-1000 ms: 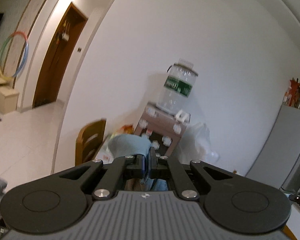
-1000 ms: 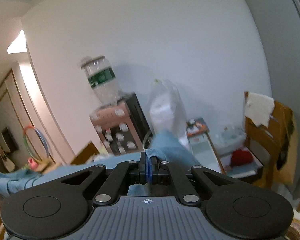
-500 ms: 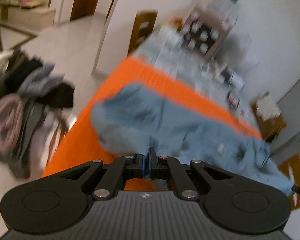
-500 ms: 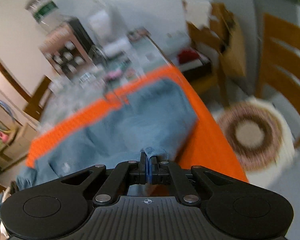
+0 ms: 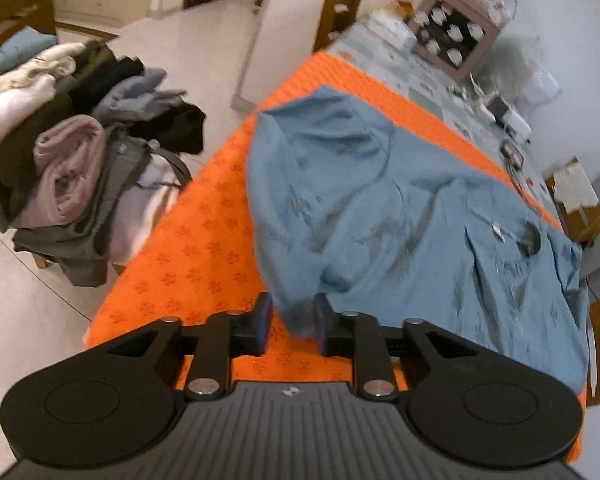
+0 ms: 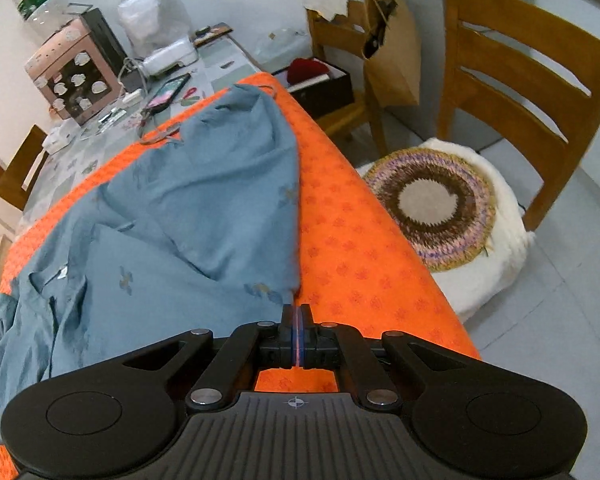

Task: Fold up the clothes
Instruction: 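Lower the shirt flat onto the orange cloth and open both grippers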

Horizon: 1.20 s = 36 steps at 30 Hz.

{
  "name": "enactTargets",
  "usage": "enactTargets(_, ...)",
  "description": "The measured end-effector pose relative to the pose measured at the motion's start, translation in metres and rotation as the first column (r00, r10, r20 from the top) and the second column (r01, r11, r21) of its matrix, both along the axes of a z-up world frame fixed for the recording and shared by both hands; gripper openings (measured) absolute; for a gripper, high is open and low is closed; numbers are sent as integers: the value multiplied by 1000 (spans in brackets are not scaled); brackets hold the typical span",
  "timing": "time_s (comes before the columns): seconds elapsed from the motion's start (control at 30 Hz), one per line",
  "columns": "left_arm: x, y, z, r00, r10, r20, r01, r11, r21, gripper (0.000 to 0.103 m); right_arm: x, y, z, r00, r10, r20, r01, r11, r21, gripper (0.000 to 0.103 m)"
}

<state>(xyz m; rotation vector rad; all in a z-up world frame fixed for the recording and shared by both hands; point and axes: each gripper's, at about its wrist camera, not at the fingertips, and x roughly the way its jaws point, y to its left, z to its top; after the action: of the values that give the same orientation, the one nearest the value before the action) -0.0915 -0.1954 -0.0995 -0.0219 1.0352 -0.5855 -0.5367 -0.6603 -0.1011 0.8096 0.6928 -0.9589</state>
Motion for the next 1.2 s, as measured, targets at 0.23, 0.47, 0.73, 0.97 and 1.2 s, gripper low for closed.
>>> enactTargets(0.23, -1, -14, 21, 997, 30, 65, -30, 1000, 0, 40, 38, -31, 11, 994, 112, 0, -112, 991, -71, 20)
enactTargets(0.47, -6, -45, 30, 994, 36, 108, -37, 999, 8, 40, 100, -74, 11, 936, 350, -33, -351, 926, -136, 53)
enactTargets(0.73, -12, -70, 35, 989, 71, 128, -74, 997, 19, 42, 165, -108, -11, 790, 590, -168, -610, 784, -116, 76)
enactTargets(0.97, -20, -82, 42, 984, 83, 156, -91, 995, 42, 46, 188, -104, -39, 699, 667, -258, -700, 712, -55, 37)
enactTargets(1.2, -12, -97, 40, 984, 54, 169, -66, 996, 67, 46, 153, -112, -21, 800, 550, -240, -583, 807, -93, 4)
